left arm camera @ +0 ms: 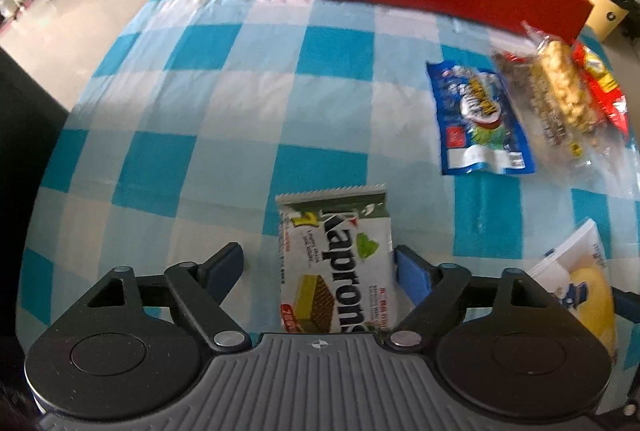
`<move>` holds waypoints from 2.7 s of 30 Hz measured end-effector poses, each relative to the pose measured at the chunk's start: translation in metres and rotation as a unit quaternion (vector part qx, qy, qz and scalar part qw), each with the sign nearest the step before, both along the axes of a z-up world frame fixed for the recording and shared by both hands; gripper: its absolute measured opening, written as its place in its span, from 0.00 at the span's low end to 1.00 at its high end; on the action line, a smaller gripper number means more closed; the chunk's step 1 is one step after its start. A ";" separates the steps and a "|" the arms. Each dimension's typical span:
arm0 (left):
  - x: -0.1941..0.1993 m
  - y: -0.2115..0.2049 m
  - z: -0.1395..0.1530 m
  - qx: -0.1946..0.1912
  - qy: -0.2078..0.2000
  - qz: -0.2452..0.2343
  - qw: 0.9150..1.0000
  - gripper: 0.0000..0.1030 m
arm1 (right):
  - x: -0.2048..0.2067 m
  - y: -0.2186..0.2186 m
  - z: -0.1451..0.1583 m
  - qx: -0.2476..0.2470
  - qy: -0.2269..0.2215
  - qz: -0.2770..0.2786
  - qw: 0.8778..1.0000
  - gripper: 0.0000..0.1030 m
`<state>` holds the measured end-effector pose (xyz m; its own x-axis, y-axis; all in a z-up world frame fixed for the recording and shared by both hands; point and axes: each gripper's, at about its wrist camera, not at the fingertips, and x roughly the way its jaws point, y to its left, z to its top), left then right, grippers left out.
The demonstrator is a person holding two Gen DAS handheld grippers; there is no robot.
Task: Organize snacks
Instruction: 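Grasp the Kaprons wafer with the left tool while the right tool grasps the yellow HORSH bread bag, then carry the wafer and bread bag with both tools over the red box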
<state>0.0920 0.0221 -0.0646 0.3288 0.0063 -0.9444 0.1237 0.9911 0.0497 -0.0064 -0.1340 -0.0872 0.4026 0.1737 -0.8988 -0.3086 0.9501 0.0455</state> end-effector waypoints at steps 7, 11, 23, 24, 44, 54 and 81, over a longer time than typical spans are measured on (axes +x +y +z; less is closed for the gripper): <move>0.005 0.009 -0.007 -0.005 0.013 0.023 1.000 1.00 | -0.003 -0.003 0.004 -0.001 -0.012 -0.001 1.000 0.84; 0.006 0.007 -0.007 -0.004 0.014 0.020 1.000 0.97 | -0.003 -0.015 0.010 0.018 -0.022 -0.027 0.999 0.72; -0.001 0.002 0.008 -0.034 0.001 0.005 0.999 0.63 | -0.005 -0.031 0.025 0.063 -0.037 -0.077 0.994 0.68; -0.001 0.003 0.009 -0.038 0.001 0.008 0.999 0.63 | -0.004 -0.033 0.025 0.067 -0.036 -0.082 0.994 0.68; -0.015 -0.018 0.028 -0.017 -0.057 -0.031 0.998 0.64 | 0.008 -0.058 0.025 0.099 -0.064 -0.141 0.983 0.68; -0.021 -0.027 0.026 -0.001 -0.064 -0.048 0.997 0.64 | 0.010 -0.060 0.026 0.092 -0.077 -0.143 0.982 0.68; -0.030 -0.044 0.030 0.013 -0.086 -0.071 0.994 0.64 | 0.009 -0.063 0.036 0.116 -0.103 -0.148 0.977 0.68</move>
